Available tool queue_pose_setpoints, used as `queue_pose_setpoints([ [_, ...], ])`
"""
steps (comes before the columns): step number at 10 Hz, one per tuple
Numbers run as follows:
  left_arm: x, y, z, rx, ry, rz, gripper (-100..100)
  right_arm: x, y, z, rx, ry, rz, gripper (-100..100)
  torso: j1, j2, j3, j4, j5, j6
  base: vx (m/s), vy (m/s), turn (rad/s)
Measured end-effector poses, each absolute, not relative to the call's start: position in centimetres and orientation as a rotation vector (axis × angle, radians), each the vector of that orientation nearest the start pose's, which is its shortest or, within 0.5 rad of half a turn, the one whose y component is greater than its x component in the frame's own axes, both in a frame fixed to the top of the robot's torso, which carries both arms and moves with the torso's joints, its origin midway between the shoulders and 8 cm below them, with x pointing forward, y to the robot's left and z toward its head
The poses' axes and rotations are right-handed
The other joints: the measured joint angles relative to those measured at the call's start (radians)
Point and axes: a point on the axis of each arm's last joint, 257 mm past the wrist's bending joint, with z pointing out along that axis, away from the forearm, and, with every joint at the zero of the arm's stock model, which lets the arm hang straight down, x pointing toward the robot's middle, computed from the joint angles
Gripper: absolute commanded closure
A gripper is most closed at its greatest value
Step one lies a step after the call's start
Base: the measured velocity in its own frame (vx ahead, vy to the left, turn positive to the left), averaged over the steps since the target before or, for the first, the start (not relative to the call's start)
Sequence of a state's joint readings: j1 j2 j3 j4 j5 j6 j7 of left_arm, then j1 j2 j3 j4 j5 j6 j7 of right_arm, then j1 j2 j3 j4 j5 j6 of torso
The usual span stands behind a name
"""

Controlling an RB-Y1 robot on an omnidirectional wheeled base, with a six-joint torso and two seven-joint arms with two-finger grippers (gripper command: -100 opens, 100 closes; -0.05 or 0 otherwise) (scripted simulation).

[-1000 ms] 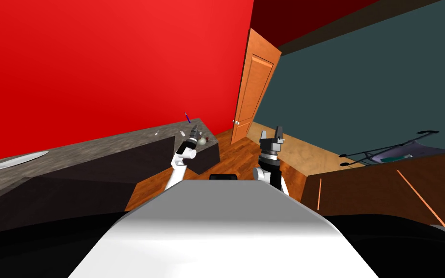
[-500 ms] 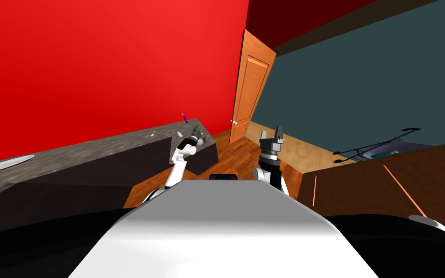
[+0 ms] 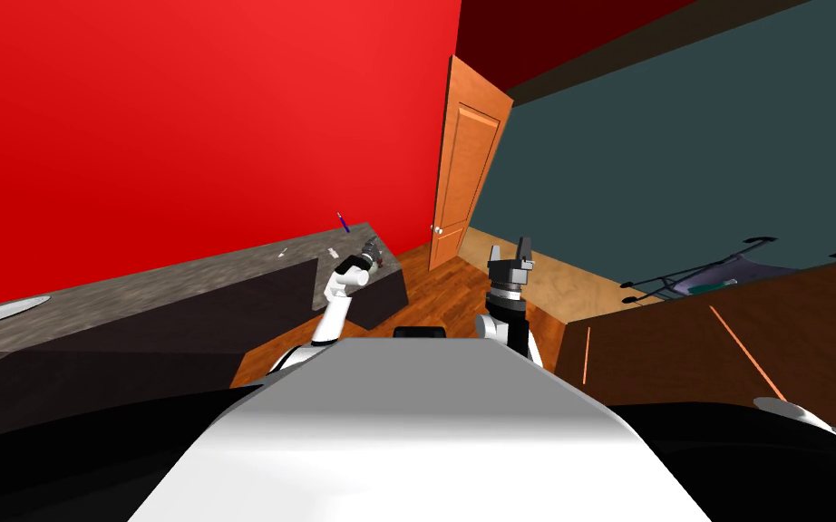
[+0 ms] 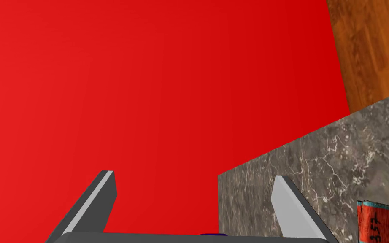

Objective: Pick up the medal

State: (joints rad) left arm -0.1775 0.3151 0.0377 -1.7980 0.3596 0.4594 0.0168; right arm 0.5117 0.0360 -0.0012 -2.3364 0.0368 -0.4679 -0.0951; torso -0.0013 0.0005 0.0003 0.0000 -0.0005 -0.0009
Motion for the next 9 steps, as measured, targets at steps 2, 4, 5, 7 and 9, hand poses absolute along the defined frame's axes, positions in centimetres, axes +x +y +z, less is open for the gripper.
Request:
queue_pose_setpoints([
  [2,59.3,26.2,-12.7,-1.279,1.361,-1.266,-100,33.7,-27.9,4.0,0.684,0.567,1.363,0,-0.001,0.0,0.0,0.0,0.0,0.0,0.007,-0.037,-0.018],
  [4,59.7,26.5,-13.4,-1.318,1.39,-1.248,-100,33.7,-27.9,4.0,0.684,0.567,1.363,0,-0.001,-0.001,-0.001,0.0,0.0,0.0,0.02,-0.046,-0.048],
  [5,60.1,26.6,-13.8,-1.345,1.411,-1.235,-100,33.7,-27.9,4.0,0.684,0.567,1.363,0,-0.001,-0.001,-0.001,0.0,0.0,0.0,0.02,-0.072,-0.052],
  [7,60.8,27.1,-14.9,-1.406,1.451,-1.206,-100,33.7,-27.9,4.0,0.684,0.567,1.363,0,-0.002,-0.001,-0.001,0.0,0.0,0.0,0.022,-0.069,-0.039],
  [9,61.4,27.8,-16.0,-1.469,1.487,-1.175,-100,33.7,-27.9,4.0,0.684,0.567,1.363,0,-0.002,-0.001,-0.001,0.0,0.0,0.0,0.015,-0.038,-0.009],
])
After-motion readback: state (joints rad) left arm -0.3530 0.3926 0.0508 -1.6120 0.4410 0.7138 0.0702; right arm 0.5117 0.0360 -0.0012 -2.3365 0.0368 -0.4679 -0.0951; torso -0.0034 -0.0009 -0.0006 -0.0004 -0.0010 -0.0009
